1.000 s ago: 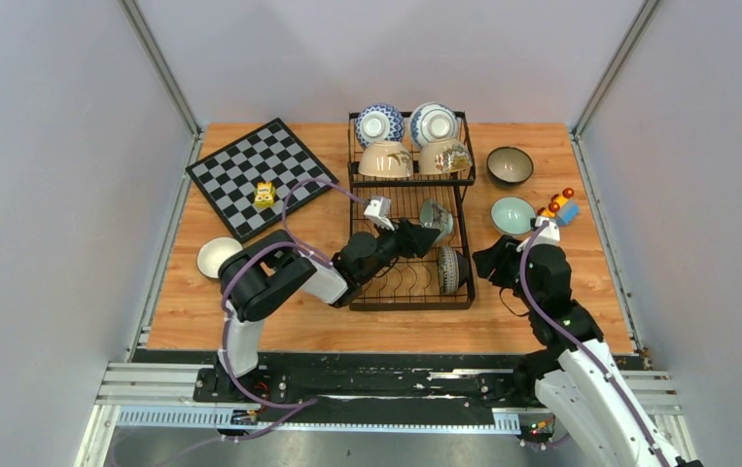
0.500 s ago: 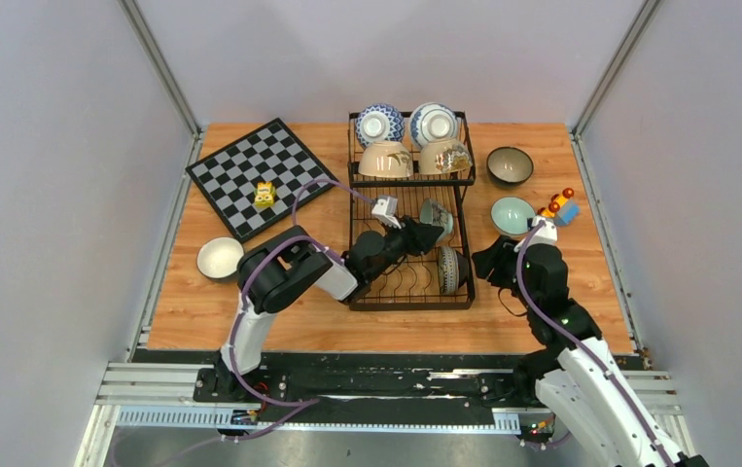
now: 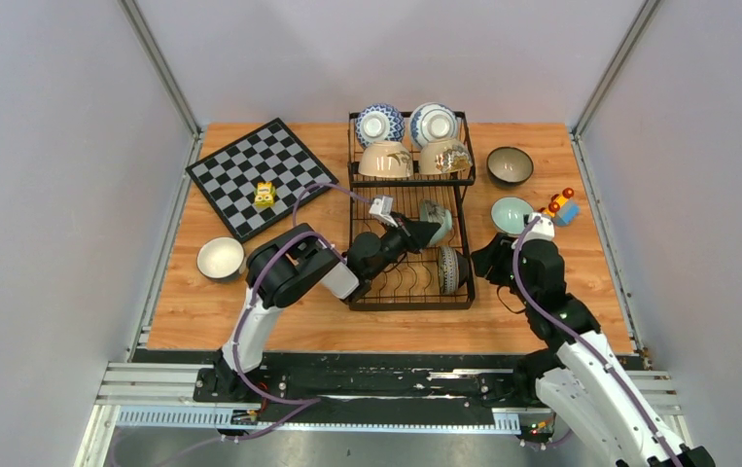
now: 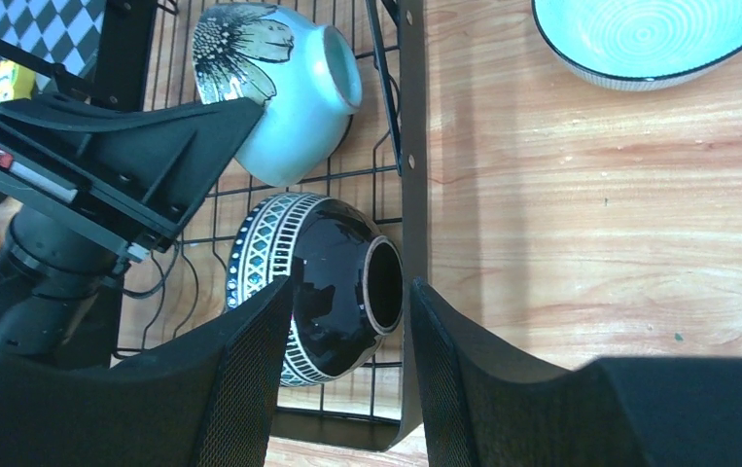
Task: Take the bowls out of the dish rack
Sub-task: Pick up the bowl from the dish rack.
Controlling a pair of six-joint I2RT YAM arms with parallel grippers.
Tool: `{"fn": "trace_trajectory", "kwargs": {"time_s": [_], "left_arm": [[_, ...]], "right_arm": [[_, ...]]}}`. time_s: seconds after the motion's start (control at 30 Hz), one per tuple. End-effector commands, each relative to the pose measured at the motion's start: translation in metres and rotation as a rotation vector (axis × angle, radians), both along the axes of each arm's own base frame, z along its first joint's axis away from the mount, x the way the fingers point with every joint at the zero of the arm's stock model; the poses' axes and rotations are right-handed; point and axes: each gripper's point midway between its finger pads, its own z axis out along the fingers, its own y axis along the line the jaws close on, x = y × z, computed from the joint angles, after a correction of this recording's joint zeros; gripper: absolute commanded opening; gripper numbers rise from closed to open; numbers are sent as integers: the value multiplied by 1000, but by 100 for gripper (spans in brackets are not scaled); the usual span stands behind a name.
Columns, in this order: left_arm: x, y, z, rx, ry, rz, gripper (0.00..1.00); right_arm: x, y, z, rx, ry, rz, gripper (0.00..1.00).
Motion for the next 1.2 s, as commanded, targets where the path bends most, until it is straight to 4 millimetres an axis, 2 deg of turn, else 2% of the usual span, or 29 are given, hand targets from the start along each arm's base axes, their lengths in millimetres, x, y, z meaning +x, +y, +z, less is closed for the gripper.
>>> {"fn": "trace_trajectory", "kwargs": {"time_s": [0.0,0.23,0.7,0.93,1.17], "left_arm": [[2,1,4,-71,-14,-21,0],[1,3,22,-160,-34,-60,0],[-5,-8,61,-242,-69,-146,0],[-9,-4,83,-267,-101,-147,0],[-14,10,107,-280,-137,-136,0]], "right_arm": [[-1,-1,6,-24,6,-3,52],[1,-2,5,-32,13,-10,52],[-2,-4,1,-37,17,-12,52],[-3,-4,3,-32,12,-10,52],[-4,-4,9,-26,-4,-8,51]]}}
